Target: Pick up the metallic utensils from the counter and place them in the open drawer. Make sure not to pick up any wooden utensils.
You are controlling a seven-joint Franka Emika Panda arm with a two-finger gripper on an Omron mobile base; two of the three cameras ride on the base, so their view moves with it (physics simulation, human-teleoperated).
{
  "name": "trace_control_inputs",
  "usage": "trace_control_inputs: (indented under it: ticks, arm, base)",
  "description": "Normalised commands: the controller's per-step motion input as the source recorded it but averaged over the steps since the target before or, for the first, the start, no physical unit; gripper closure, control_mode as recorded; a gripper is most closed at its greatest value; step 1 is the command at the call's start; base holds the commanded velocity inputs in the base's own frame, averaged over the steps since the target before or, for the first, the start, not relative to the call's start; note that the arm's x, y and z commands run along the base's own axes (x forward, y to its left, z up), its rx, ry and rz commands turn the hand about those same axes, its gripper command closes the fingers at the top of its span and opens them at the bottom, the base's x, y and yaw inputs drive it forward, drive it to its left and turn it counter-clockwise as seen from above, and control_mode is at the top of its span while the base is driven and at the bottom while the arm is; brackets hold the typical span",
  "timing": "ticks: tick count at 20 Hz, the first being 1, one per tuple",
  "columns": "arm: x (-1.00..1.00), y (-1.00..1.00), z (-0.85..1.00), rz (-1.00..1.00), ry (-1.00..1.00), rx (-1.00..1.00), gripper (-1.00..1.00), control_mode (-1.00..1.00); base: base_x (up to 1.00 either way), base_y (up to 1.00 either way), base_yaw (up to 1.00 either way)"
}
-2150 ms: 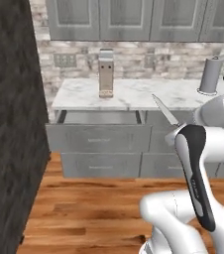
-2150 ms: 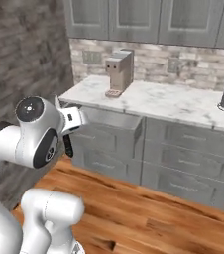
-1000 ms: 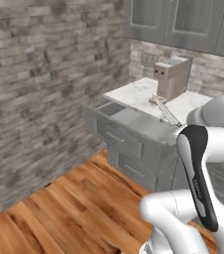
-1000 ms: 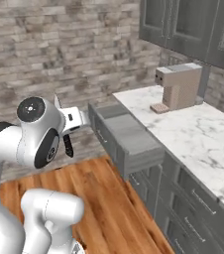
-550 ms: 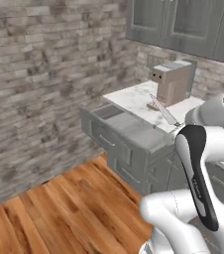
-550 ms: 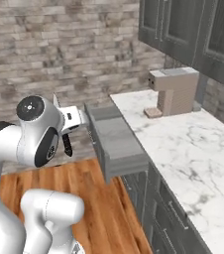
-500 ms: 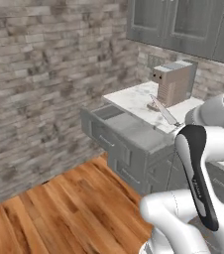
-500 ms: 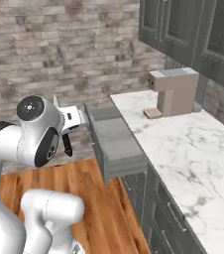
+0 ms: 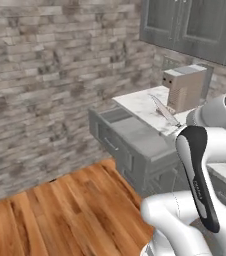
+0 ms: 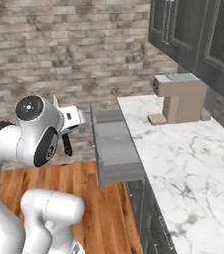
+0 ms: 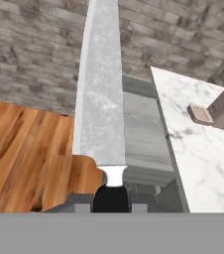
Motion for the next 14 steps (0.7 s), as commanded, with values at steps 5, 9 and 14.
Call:
trace_control_inputs:
  ticks: [5,9,14]
  arm:
    - [0.00,0.00,0.00,0.00,0.00,0.00,1.00,1.00]
    - [0.00,0.00,0.00,0.00,0.00,0.00,1.00,1.00]
    - [0.00,0.00,0.00,0.00,0.00,0.00,1.00,1.00]
  base:
    - [0.17,-0.32,0.35]
    - [0.16,-0.10,0.30]
    - [0.27,-0.32,0.30]
